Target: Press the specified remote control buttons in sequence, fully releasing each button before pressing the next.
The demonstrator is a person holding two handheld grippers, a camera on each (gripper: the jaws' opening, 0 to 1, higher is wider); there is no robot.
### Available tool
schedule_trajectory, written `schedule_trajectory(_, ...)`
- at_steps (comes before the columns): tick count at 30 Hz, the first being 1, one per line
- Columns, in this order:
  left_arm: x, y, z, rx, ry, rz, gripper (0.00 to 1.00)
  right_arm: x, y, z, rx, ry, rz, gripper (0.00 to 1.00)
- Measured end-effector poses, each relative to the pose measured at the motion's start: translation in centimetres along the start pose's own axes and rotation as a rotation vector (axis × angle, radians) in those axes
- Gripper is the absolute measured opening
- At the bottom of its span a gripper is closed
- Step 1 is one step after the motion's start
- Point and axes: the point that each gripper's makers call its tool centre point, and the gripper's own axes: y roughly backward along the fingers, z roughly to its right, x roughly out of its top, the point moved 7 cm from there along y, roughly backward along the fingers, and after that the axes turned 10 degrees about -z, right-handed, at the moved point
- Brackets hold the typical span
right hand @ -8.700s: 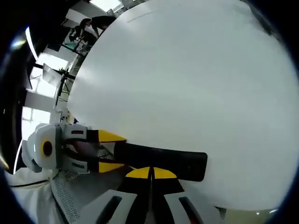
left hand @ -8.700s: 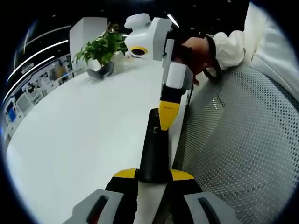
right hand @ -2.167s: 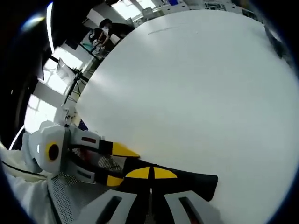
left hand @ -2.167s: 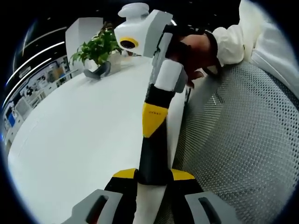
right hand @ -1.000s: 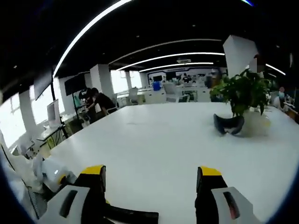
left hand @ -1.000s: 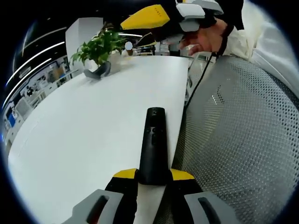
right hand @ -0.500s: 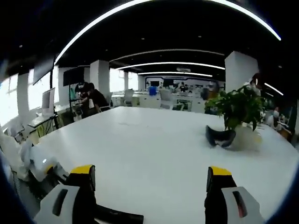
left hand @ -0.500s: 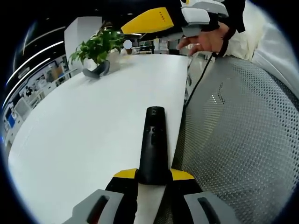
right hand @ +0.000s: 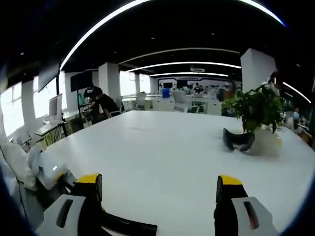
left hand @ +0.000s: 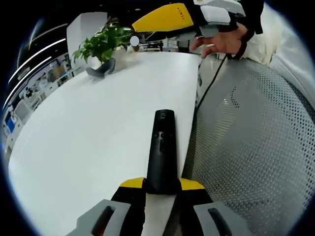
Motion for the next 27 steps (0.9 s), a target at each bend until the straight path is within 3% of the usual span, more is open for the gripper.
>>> schedule_trajectory(27,0.6,0.3,-4.2,-0.012,-0.029,-0.084,0.23,-0.3,-0.3,0.1,0.004,-0.007,-0.035,0.93)
